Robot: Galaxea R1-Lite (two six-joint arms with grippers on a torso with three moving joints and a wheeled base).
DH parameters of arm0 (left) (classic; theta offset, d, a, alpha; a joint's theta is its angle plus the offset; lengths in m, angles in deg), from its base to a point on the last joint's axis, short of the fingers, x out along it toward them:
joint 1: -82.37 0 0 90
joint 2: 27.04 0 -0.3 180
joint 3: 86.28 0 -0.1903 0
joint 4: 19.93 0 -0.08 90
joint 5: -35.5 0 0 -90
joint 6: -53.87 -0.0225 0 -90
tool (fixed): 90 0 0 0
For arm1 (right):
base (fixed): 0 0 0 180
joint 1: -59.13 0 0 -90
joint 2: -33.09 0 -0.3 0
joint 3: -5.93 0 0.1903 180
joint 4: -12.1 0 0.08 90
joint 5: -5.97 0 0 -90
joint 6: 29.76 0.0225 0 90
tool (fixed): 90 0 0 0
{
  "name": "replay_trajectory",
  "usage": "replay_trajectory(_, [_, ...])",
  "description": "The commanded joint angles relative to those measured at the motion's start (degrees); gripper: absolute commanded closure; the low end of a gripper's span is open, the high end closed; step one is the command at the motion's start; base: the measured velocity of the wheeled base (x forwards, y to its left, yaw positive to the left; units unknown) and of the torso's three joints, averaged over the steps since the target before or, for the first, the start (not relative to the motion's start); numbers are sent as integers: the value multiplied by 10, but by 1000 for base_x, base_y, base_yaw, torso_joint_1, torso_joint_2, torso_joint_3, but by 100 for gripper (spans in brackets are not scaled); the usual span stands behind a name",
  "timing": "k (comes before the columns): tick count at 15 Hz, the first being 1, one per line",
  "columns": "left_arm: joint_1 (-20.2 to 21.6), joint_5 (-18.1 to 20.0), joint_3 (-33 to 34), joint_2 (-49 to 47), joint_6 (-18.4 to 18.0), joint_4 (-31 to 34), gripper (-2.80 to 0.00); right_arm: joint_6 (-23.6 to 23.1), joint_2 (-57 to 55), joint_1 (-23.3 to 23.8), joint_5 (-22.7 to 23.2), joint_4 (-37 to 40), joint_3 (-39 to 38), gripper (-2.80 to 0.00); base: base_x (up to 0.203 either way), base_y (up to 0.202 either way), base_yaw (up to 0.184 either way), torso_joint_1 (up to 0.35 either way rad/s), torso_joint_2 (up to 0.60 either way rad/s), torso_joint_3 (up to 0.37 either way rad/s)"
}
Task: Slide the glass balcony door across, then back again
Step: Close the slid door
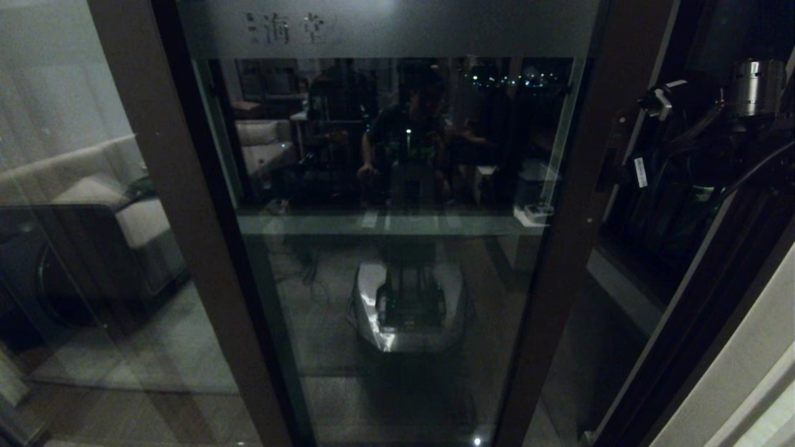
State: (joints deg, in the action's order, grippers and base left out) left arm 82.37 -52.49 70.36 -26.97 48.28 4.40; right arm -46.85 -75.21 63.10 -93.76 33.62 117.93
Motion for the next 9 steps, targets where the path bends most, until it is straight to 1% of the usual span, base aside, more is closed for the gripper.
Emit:
replay_trajectory(1, [0,0,1,0,0,0,0,-1,-2,1,0,1,0,-280,0,0,0,0,0,0])
replay_trajectory(9, [0,0,1,0,0,0,0,-1,-7,4,-2,1,1,-280,0,0,0,0,0,0])
